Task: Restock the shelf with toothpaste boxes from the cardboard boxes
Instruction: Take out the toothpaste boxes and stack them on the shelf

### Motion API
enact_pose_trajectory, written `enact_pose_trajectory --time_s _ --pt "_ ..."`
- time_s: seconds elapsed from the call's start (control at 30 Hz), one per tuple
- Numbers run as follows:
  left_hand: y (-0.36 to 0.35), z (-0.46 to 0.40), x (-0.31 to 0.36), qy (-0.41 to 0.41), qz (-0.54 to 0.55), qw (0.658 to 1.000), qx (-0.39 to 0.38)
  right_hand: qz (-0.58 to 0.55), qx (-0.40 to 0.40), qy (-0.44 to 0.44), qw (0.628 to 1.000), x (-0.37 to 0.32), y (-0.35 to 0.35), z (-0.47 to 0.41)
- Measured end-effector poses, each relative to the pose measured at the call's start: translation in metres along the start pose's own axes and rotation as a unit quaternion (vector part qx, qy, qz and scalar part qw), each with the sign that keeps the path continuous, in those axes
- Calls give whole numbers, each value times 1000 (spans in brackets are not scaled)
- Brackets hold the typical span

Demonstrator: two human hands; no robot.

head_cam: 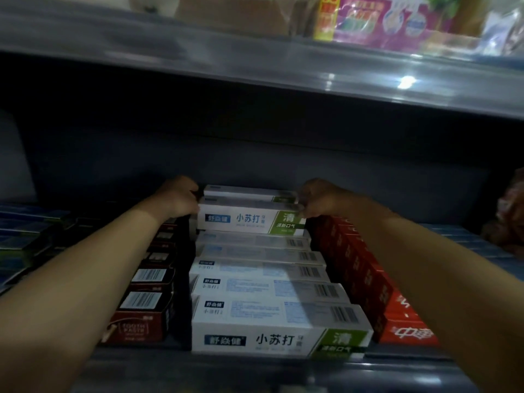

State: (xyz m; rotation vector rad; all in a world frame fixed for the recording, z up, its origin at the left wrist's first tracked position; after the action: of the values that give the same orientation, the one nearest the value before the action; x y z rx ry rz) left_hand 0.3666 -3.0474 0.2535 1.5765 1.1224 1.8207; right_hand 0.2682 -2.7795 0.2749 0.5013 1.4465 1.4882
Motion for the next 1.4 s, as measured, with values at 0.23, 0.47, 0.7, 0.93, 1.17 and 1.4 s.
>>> enact_pose_trajectory --time_s 0.23,0.47,0.7,0.93,1.17,1.4 --pt "-8 10 -13 50 -9 998 -25 19 -21 -72 997 14 -14 0" --pt "-25 3 -18 50 23 998 -39 75 30 -39 996 13 -31 -4" --pt "-28 -3 -16 53 28 998 -26 76 46 -49 995 31 -27 -10" --pt "-32 -7 -10 60 24 998 6 103 -26 -52 993 34 -34 -17" --pt "-30 -11 -19 67 36 997 -1 85 -49 -24 995 30 -38 -21" --pt "-30 -15 -21 90 63 994 17 102 -96 -15 990 28 -45 -17"
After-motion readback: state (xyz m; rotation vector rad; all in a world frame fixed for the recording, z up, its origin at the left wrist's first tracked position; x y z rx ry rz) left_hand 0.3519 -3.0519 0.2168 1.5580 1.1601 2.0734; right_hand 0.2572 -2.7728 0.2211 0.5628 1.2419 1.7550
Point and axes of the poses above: each hand's wrist, its own z-axis away from the middle knuckle, its own y-axis out of the back of the hand, x = y × z, the point moved 5 cm from there along -z, towards the middle knuckle, and after that the axes turned 11 degrees about -x, right-handed, at the moved point
